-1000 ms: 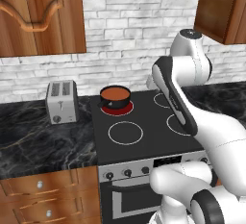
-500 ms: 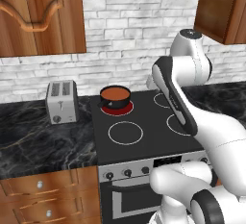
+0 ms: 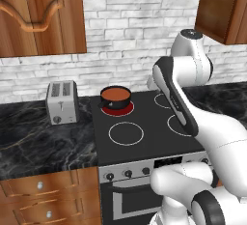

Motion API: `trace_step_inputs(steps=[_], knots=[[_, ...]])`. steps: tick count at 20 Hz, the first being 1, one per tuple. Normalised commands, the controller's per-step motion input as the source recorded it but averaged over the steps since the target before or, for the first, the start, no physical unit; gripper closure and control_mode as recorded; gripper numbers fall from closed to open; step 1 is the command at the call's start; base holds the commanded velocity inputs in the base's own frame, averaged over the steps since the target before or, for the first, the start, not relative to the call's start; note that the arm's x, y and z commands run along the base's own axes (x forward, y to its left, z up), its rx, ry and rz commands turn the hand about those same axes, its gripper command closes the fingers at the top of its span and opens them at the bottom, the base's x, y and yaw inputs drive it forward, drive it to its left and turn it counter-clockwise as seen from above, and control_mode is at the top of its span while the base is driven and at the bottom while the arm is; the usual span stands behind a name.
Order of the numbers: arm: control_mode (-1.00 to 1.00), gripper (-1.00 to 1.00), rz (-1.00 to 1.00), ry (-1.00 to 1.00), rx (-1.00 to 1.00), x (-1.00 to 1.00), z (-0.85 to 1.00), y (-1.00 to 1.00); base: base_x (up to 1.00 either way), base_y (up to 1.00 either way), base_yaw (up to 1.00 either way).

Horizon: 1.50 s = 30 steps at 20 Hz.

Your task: Wait until the marinara sauce is simmered to a deep red color and then turn off the stove.

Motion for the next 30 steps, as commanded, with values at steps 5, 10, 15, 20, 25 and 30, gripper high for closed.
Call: trace_step_inputs(steps=[5,10,15,20,25,30], knots=[[-1.0,-1.0,0.0,0.0,0.0,0.0,0.0,0.0,0.0,0.0,0.0],[-1.0,-1.0,0.0,0.0,0.0,0.0,0.0,0.0,0.0,0.0,0.0],[-1.0,-1.0,0.0,0.0,0.0,0.0,0.0,0.0,0.0,0.0,0.0],[-1.0,-1.0,0.0,0.0,0.0,0.0,0.0,0.0,0.0,0.0,0.0],[-1.0,-1.0,0.0,0.0,0.0,0.0,0.0,0.0,0.0,0.0,0.0],[-1.0,-1.0,0.0,0.0,0.0,0.0,0.0,0.0,0.0,0.0,0.0]])
